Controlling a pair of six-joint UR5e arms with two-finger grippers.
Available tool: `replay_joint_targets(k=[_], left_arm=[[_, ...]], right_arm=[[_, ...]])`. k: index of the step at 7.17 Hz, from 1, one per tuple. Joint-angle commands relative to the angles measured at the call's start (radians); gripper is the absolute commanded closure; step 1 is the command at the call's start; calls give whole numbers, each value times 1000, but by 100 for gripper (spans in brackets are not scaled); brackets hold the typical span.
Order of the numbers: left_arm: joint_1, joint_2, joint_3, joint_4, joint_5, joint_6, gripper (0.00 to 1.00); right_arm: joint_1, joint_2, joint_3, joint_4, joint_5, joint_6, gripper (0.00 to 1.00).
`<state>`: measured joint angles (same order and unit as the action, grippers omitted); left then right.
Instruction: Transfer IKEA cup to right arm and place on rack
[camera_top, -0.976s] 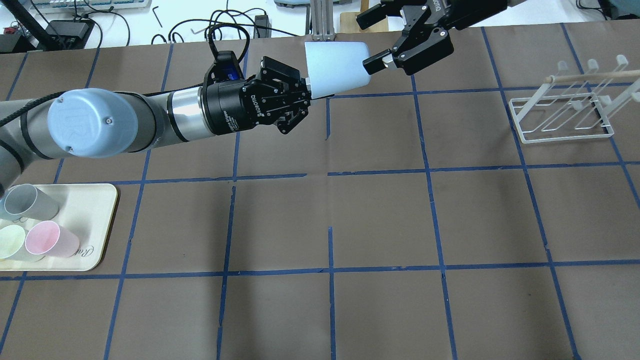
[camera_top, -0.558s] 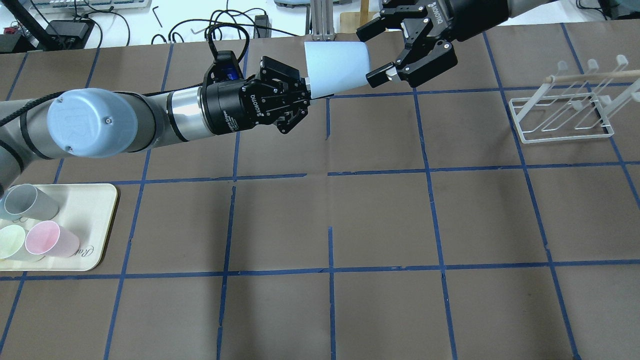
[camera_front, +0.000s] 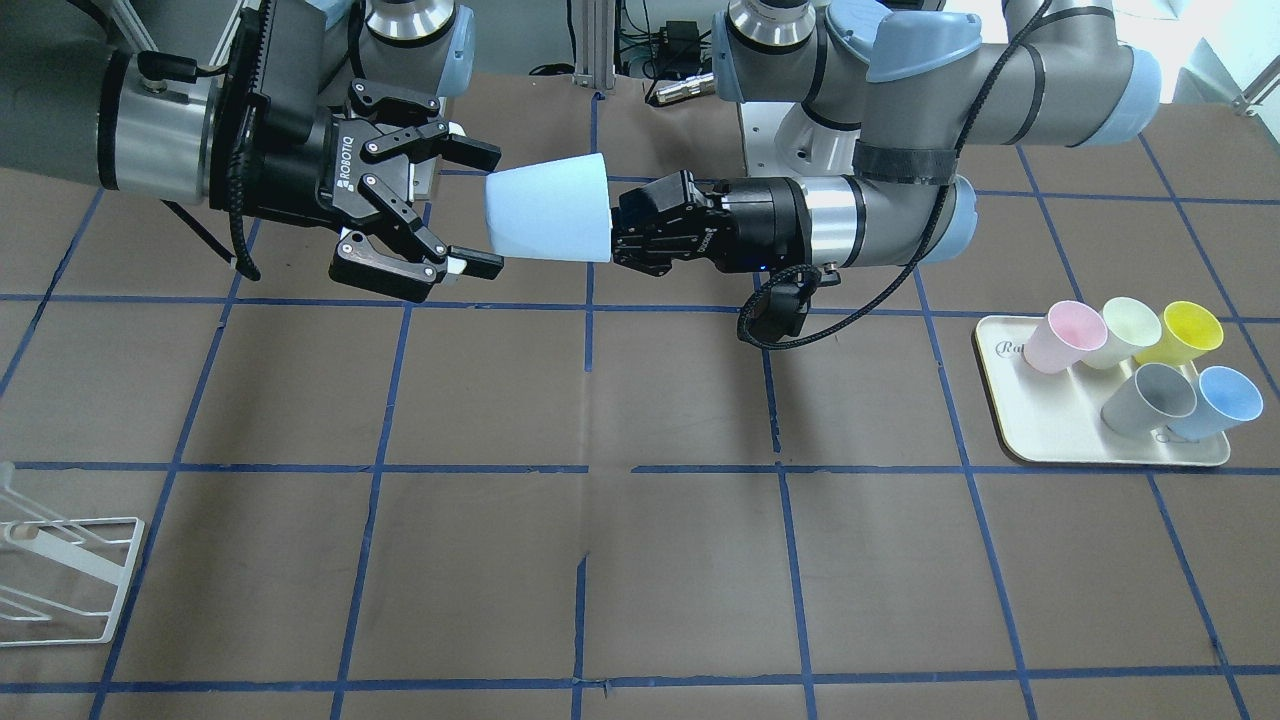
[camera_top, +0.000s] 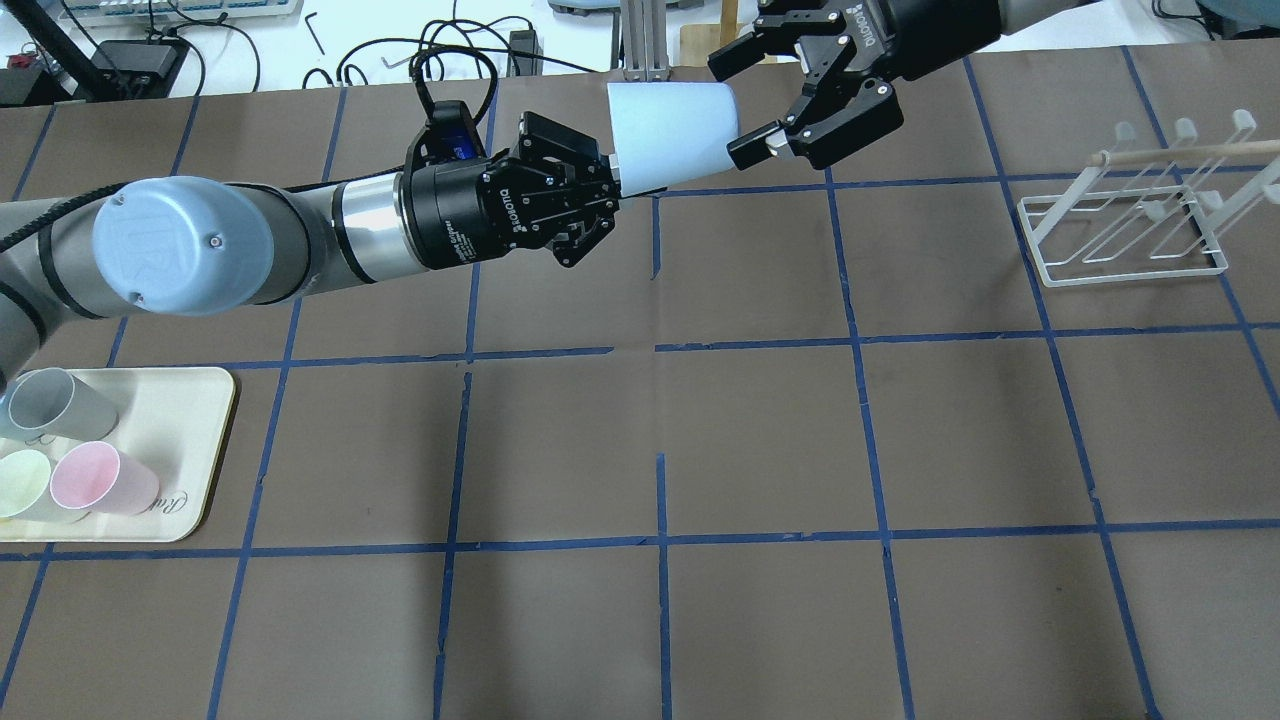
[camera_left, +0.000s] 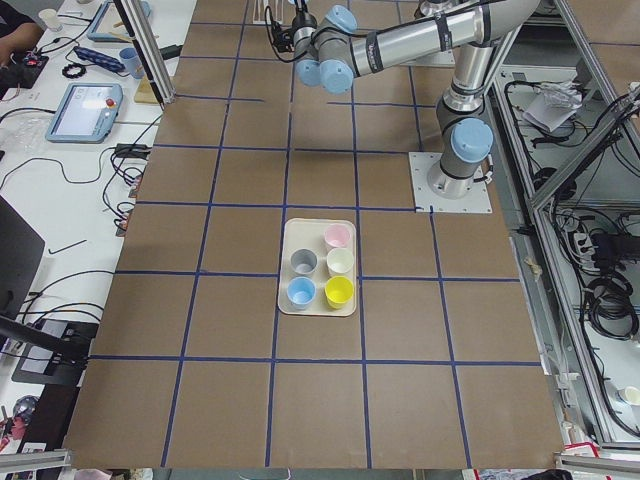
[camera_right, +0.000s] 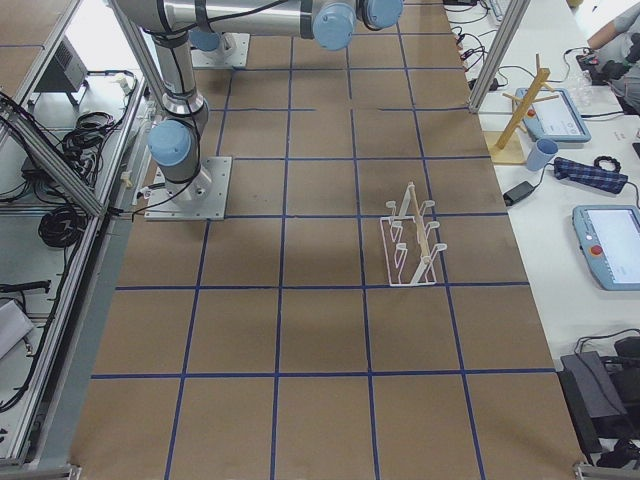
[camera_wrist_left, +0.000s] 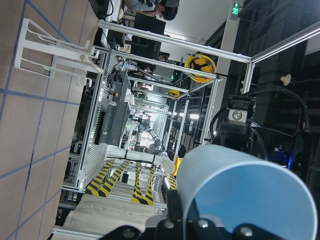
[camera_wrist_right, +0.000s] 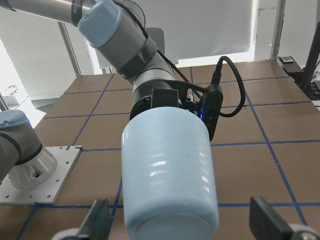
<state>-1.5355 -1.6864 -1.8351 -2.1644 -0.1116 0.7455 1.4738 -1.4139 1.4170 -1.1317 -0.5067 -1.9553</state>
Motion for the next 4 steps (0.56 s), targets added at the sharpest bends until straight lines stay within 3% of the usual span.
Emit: replay_joint_targets(k=[1, 4], left_arm=[[0, 1, 0, 0, 0, 0, 100], [2, 0, -1, 0, 1, 2, 100]], right_arm=[[34, 10, 2, -11, 26, 10, 0], [48, 32, 8, -53, 25, 15, 0]])
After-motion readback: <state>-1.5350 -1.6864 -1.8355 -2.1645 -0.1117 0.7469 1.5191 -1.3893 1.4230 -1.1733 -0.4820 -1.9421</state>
